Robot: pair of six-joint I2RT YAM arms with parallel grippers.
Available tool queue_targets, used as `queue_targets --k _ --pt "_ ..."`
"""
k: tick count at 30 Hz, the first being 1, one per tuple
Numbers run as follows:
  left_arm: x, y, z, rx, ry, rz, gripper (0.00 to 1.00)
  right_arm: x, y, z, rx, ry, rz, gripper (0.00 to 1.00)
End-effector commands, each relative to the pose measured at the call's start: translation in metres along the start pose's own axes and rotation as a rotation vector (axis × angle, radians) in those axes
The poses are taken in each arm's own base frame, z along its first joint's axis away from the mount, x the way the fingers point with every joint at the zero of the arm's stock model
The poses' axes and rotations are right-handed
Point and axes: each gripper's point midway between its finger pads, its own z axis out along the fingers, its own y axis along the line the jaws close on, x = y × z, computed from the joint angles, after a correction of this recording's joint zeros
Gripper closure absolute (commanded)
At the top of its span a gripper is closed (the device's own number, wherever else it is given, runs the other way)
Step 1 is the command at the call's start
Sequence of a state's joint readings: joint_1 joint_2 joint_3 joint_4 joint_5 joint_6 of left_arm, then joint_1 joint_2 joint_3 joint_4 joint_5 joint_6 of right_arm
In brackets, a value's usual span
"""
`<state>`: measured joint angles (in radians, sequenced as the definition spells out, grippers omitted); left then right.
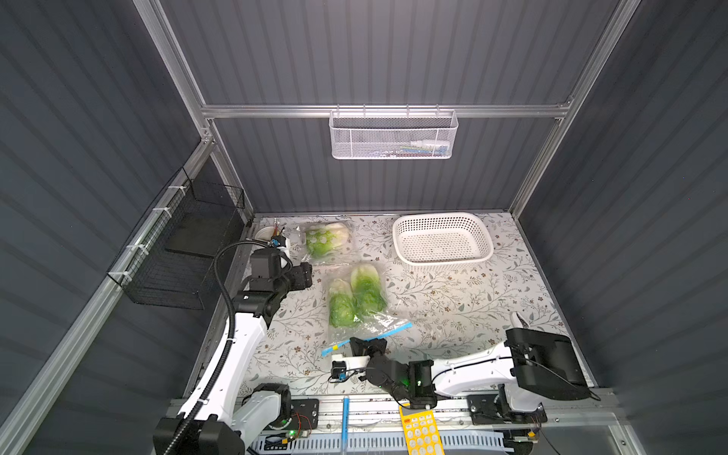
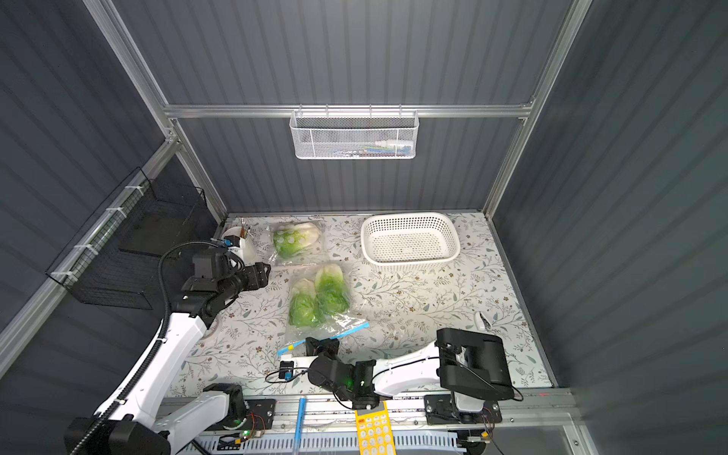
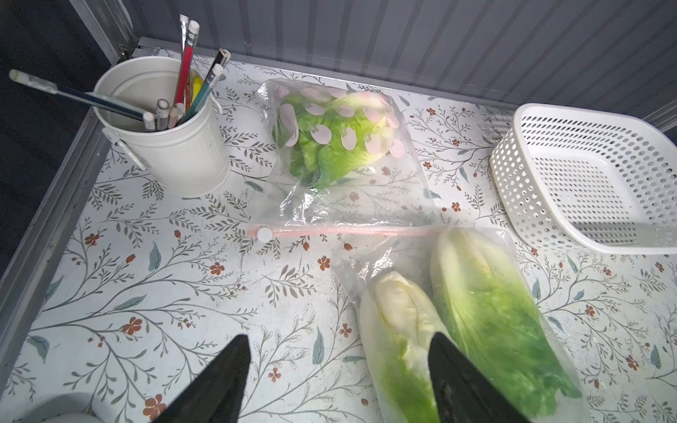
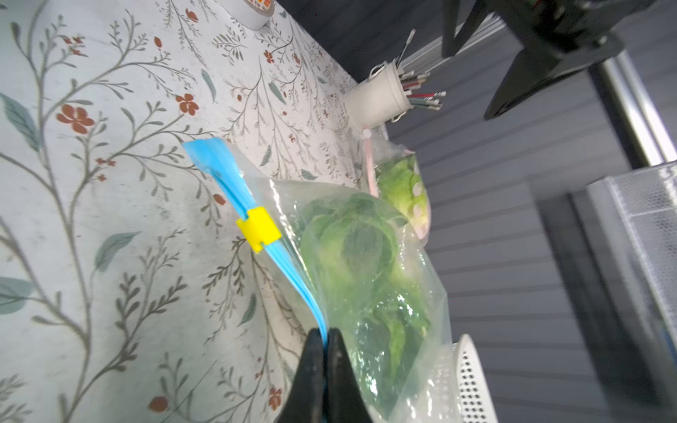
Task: Open the zip-top bag and take out the chinese cabbages
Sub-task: Adjust the zipper food storage bag at the center of the board.
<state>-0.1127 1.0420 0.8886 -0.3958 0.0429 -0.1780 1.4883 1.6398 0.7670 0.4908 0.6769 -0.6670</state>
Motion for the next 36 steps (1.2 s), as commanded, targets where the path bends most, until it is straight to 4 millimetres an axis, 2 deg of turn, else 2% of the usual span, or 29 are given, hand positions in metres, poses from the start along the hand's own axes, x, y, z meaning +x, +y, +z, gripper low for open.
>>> queue_targets --k 1,6,12,14,18,19,26,32,36 --pt "-0.004 -0.007 -0.006 0.035 -0.026 -0.005 0.27 -0.004 -0.003 -0.005 -0.078 -0.002 0.111 1.0" --pt "-0.008 -0.013 -0.012 0.068 -0.047 0.004 0.35 -0.007 -0.022 -0.013 -0.158 -0.023 0.245 1.0" --pt "-0.013 -0.024 -0.021 0.127 -0.081 0.021 0.45 -0.008 -0.058 -0.029 -0.232 -0.077 0.44 1.0" --pt "-0.015 -0.032 -0.025 0.175 -0.095 0.036 0.47 0.001 -0.081 -0.03 -0.244 -0.068 0.534 1.0" --pt "-0.02 -0.055 -0.037 0.304 -0.136 0.081 0.52 0.003 -0.107 -0.037 -0.28 -0.078 0.629 1.0" --pt "-0.019 -0.066 -0.043 0.371 -0.143 0.097 0.53 0.003 -0.113 -0.038 -0.284 -0.075 0.645 1.0" --pt "-0.021 -0.116 -0.089 0.695 -0.243 0.214 0.48 0.004 -0.149 -0.039 -0.317 0.003 0.696 1.0" --pt "-0.022 -0.131 -0.113 0.805 -0.286 0.267 0.47 -0.001 -0.173 -0.042 -0.361 0.026 0.753 1.0" --pt "-0.02 -0.141 -0.13 0.879 -0.314 0.297 0.43 0.002 -0.184 -0.041 -0.384 0.071 0.805 1.0"
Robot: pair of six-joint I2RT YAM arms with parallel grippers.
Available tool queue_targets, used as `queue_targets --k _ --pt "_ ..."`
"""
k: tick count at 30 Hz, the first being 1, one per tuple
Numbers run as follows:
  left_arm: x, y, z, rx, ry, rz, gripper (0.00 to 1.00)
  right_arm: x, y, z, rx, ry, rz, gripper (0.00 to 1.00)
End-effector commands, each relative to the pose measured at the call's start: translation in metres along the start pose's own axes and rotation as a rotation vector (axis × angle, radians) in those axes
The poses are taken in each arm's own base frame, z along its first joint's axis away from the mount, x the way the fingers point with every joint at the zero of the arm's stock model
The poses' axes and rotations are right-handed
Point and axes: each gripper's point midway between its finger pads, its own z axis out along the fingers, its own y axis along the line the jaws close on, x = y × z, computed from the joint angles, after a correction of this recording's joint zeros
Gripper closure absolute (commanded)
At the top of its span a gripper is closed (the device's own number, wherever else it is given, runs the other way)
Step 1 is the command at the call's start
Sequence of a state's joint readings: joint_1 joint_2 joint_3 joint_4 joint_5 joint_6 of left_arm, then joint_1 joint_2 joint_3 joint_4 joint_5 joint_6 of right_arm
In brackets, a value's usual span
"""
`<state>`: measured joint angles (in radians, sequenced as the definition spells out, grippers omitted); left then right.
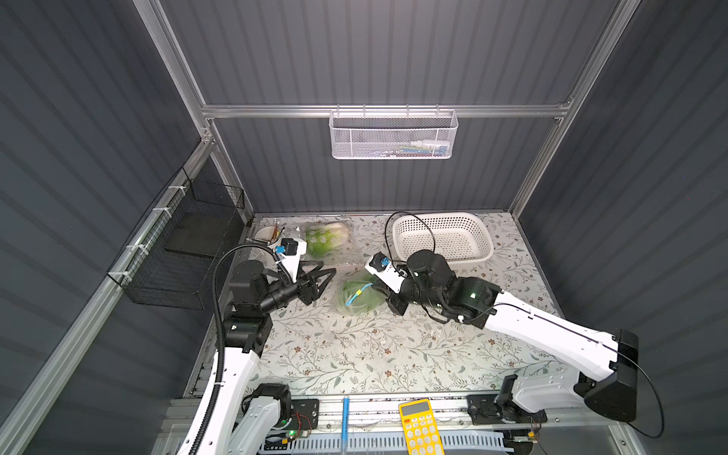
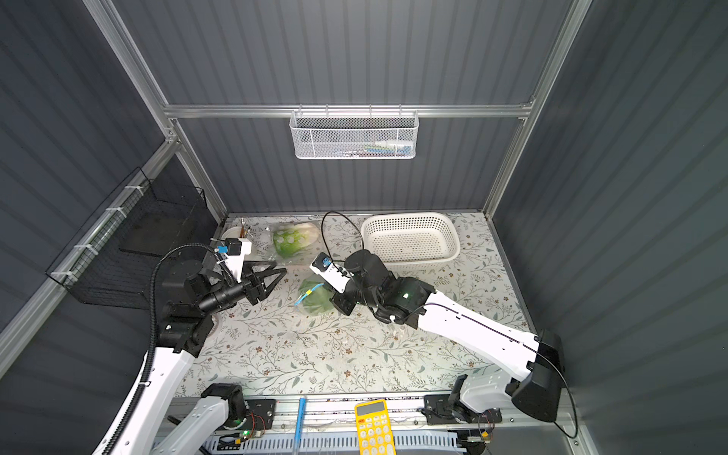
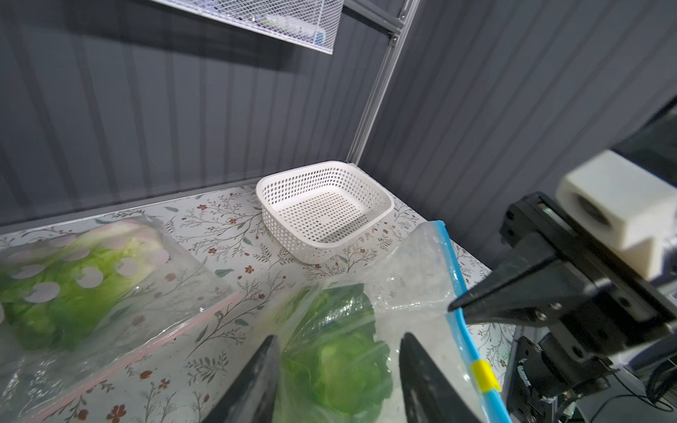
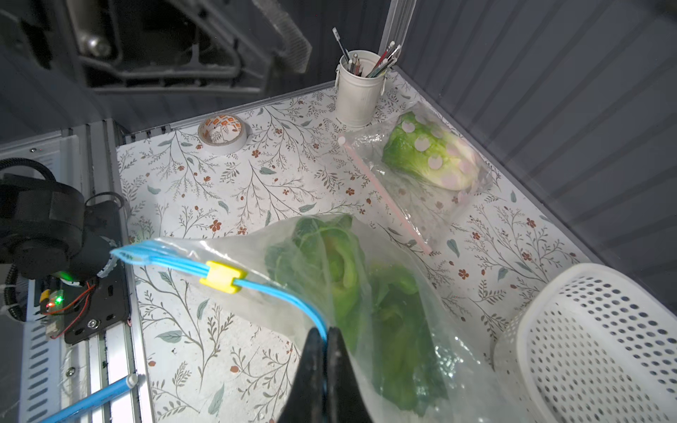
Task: Open the zip-top bag and take out the chinese cabbages
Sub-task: Adjust the zipper food storage bag at the center of the board.
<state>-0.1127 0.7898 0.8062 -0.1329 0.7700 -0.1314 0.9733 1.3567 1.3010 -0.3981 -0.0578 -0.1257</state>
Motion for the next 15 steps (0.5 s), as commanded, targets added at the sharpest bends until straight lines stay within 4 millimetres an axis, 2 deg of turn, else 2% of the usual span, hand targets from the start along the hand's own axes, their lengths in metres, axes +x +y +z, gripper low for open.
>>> queue_targets --k 1,7,15 --pt "-0.007 -0.029 -0.006 0.138 -0.034 0.061 0.41 0.002 0.0 -0.005 -0.048 0.061 0.074 1.0" --pt "-0.007 -0.041 -0.009 0.202 -0.03 0.073 0.36 -0.003 -0.007 -0.005 -0.129 0.063 0.193 1.0" --pt "0.01 -0.043 -0.001 0.229 0.04 0.063 0.36 -0.003 -0.019 0.007 -0.148 0.071 0.251 1.0"
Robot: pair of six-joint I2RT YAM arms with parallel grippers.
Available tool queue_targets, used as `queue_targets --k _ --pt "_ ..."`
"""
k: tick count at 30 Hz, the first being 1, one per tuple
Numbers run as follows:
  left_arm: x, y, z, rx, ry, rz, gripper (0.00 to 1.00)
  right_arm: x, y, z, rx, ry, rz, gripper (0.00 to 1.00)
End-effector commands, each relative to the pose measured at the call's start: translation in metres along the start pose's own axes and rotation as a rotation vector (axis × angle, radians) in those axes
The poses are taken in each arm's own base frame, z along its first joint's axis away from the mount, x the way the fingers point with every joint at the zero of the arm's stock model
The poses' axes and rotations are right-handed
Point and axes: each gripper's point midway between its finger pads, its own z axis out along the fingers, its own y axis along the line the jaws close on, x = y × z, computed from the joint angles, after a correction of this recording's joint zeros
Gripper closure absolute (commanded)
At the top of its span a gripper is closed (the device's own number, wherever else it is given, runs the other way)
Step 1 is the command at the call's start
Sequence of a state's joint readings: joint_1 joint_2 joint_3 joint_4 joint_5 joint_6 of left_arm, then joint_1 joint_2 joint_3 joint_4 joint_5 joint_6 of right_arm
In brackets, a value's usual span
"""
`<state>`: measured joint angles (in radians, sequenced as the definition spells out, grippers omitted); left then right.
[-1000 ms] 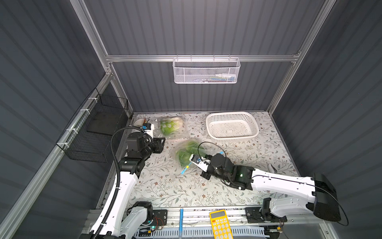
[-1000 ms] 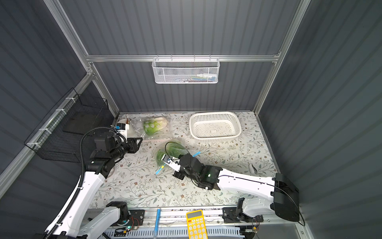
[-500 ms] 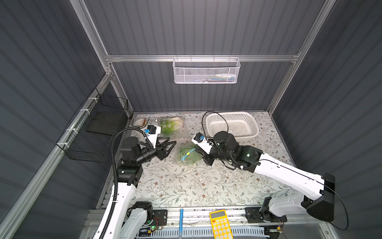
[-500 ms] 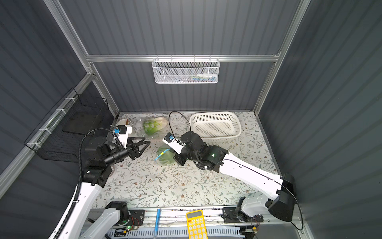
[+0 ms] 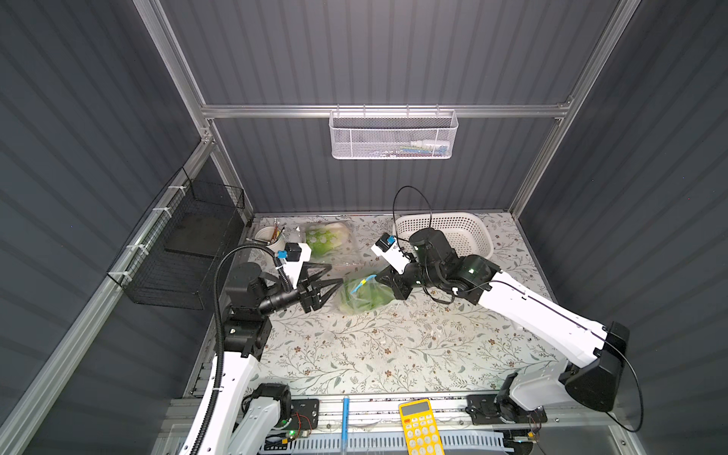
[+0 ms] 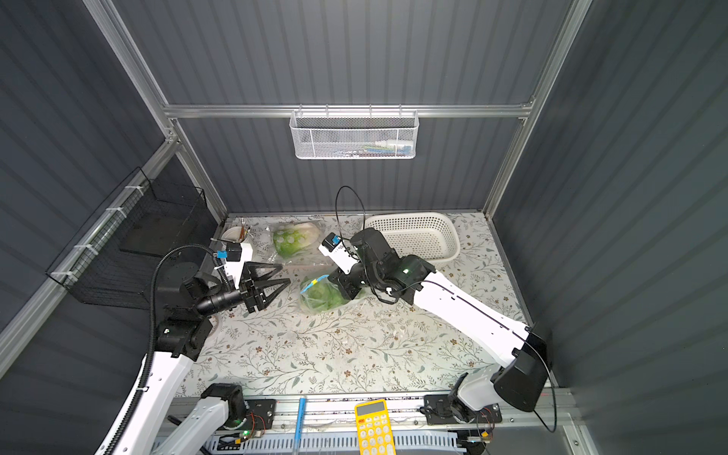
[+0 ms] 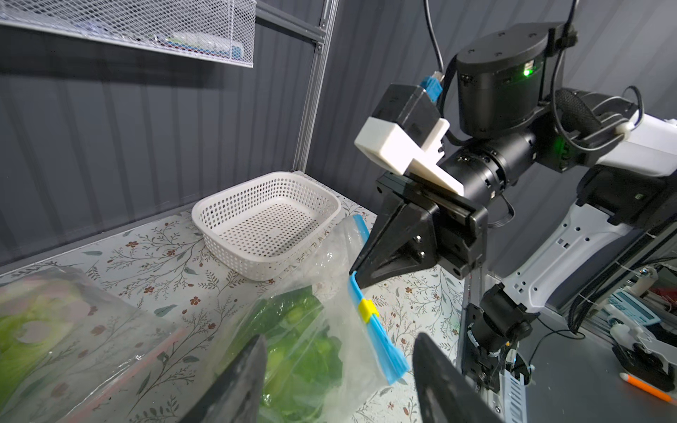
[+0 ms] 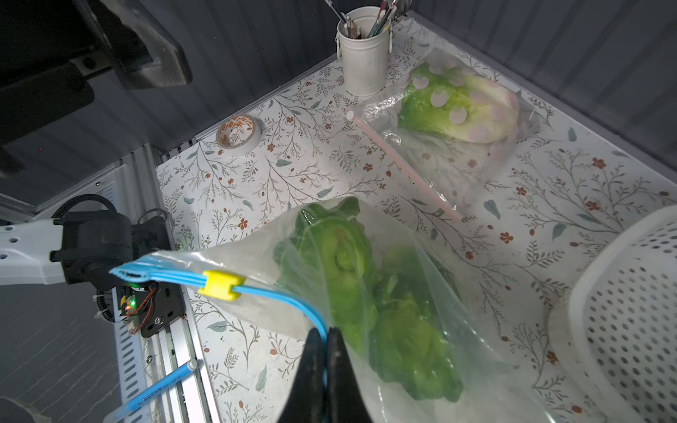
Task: Open the zip-top bag and take out the chinese cabbages
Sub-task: Adjust the zipper food storage bag at the center of the board.
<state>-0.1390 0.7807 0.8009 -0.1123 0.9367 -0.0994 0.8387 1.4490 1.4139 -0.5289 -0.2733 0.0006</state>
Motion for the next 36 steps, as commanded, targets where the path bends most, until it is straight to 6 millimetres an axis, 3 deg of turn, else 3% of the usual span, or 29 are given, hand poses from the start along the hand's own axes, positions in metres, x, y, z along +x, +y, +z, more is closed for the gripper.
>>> queue_targets --k 1,17,28,36 --pt "0.008 -0.006 0.003 0.039 0.031 0.004 0.36 -0.01 0.003 0.0 -0.042 -0.013 0.036 1.0" --pt "0.042 0.006 0.021 0.035 0.172 -0.075 0.4 -0.011 -0.009 0.012 -0.101 -0.015 0.111 1.0" --pt "0.044 0.014 0.024 -0.025 0.171 -0.065 0.57 -0.006 -0.005 0.017 -0.141 0.0 0.131 1.0" --pt "0.044 0.018 0.027 -0.038 0.164 -0.076 0.6 -0.003 -0.002 0.019 -0.163 0.01 0.139 1.0"
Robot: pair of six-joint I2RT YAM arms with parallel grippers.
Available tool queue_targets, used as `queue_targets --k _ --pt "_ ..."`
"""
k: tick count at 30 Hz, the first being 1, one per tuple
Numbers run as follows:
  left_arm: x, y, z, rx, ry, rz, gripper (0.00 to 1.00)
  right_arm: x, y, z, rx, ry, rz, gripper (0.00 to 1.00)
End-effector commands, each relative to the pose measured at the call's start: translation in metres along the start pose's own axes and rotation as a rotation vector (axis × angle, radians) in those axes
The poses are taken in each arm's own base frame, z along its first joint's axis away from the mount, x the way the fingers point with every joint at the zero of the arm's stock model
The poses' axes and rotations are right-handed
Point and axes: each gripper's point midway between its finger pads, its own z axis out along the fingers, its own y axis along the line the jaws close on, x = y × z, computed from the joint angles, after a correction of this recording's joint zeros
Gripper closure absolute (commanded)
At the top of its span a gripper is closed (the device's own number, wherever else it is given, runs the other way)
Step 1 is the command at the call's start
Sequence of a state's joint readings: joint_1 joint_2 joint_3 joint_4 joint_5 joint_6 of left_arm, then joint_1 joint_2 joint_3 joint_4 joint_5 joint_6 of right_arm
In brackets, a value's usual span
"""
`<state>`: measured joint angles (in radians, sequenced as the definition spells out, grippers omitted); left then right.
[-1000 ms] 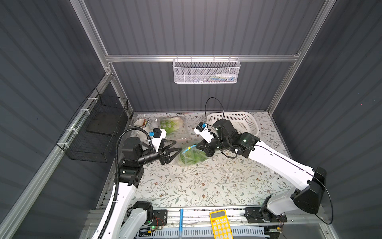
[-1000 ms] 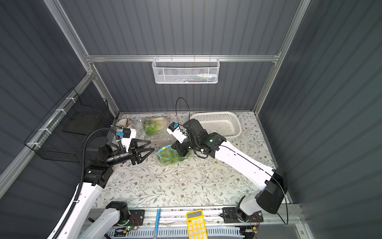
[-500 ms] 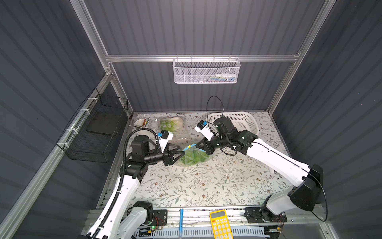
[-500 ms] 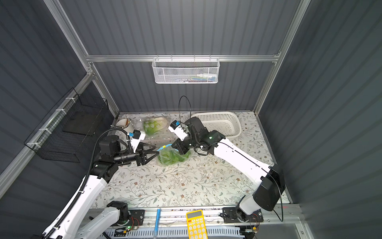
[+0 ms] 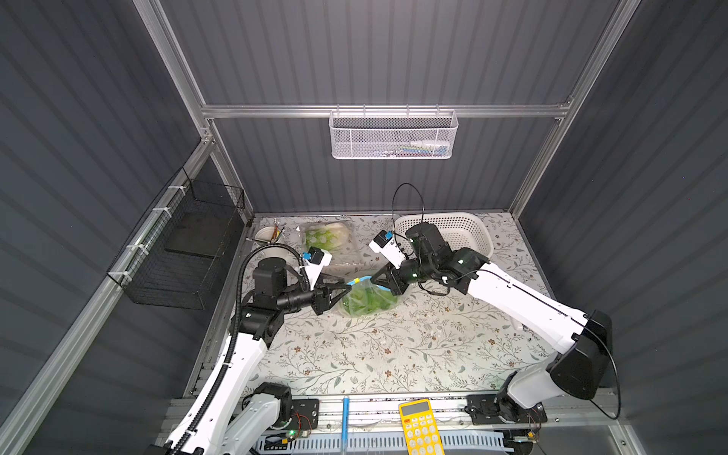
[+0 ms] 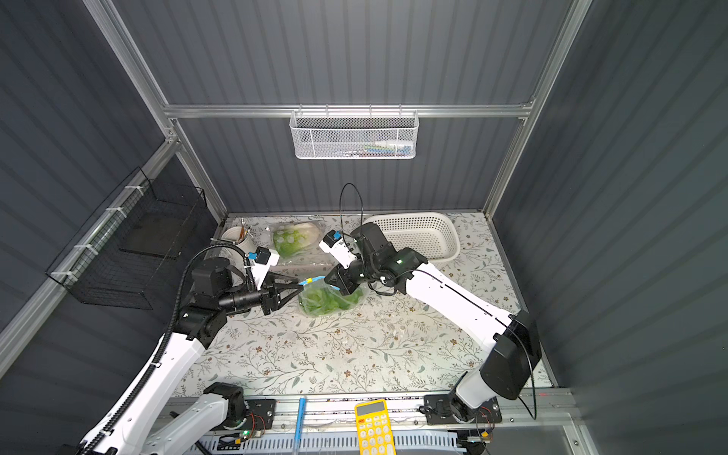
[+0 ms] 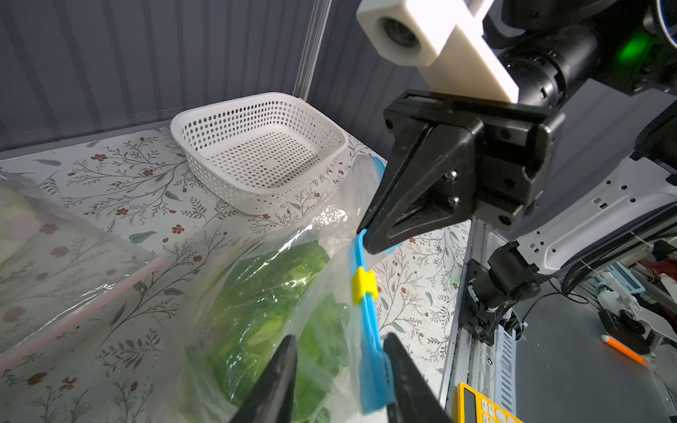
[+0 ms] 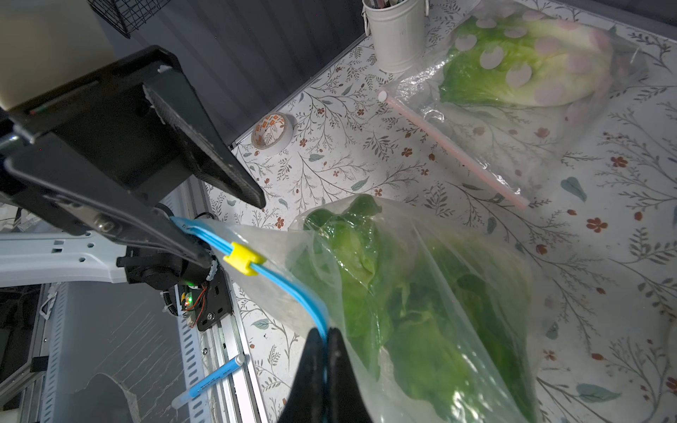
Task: Open the zip-top bag and take out the chinese cabbages
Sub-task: Adjust the zipper food storage bag at the center of the board.
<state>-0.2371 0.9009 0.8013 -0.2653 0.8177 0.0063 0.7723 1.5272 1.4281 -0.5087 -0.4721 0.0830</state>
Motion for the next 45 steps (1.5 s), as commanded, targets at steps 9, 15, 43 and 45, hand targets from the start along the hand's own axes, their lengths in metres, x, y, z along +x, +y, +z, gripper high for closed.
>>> queue_targets --k 9,15,43,45 --pt "-0.013 0.0 -0.004 -0.031 -0.042 0.024 0.61 -0.005 0.002 0.003 -0.033 -0.01 0.009 1.0" --pt "-0.013 0.0 -0.003 -0.03 -0.044 0.02 0.71 -0.005 0.002 0.004 -0.035 -0.008 0.011 1.0" --pt "-0.015 -0.002 -0.004 -0.029 -0.061 0.008 1.0 -0.042 0.041 -0.019 -0.278 -0.134 -0.208 0.33" --pt "-0.015 -0.003 -0.004 -0.022 -0.06 0.007 1.0 -0.044 0.041 -0.017 -0.287 -0.131 -0.22 0.36"
